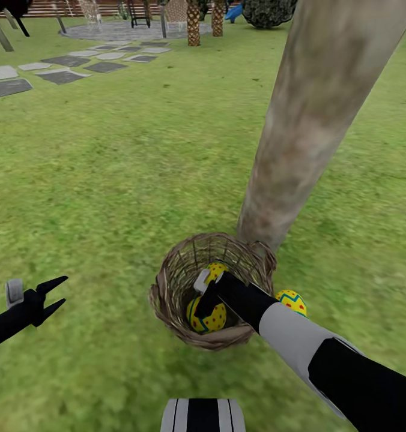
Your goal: Take the three Easter eggs out of the wicker basket on the lawn in the garden, then place them on the lawn next to a single tree (choose any tree) so that all three eggs are next to the same tree and none are left in the basket.
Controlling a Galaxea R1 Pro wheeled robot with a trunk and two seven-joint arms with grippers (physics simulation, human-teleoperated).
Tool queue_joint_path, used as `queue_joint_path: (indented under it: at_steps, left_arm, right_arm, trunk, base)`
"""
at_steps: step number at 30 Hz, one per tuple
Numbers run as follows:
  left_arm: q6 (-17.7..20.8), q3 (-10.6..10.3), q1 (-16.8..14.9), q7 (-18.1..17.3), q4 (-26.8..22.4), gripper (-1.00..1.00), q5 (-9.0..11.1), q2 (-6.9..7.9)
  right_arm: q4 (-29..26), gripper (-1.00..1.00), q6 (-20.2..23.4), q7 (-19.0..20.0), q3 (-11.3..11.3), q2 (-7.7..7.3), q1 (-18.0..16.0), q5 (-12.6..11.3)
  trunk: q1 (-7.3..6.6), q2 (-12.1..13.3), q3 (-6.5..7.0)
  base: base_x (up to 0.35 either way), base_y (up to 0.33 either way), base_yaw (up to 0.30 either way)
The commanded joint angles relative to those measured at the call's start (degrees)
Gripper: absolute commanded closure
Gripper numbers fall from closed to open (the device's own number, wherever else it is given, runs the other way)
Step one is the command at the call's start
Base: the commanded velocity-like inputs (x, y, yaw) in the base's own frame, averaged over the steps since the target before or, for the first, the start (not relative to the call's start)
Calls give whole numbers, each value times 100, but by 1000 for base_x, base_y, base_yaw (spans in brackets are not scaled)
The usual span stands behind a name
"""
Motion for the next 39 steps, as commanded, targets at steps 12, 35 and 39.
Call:
queue_joint_path:
  at_steps: [12,35,39]
  left_arm:
    - [26,11,-4,-50,0,-100,-49,2]
    - [26,6,-4,-46,2,-100,-49,1]
    - [26,5,-4,-46,2,-100,-49,0]
  right_arm:
    - [-8,100,5,44,7,22,-3,67]
    - [-217,100,100,63,-2,-10,-5,66]
    - [-225,100,105,65,-29,-10,-6,58]
  trunk:
    - [-32,15,263]
    - [-91,46,772]
    - [-101,51,861]
  base:
    - [0,0,0]
    - [-12,0,0]
    - [-175,0,0]
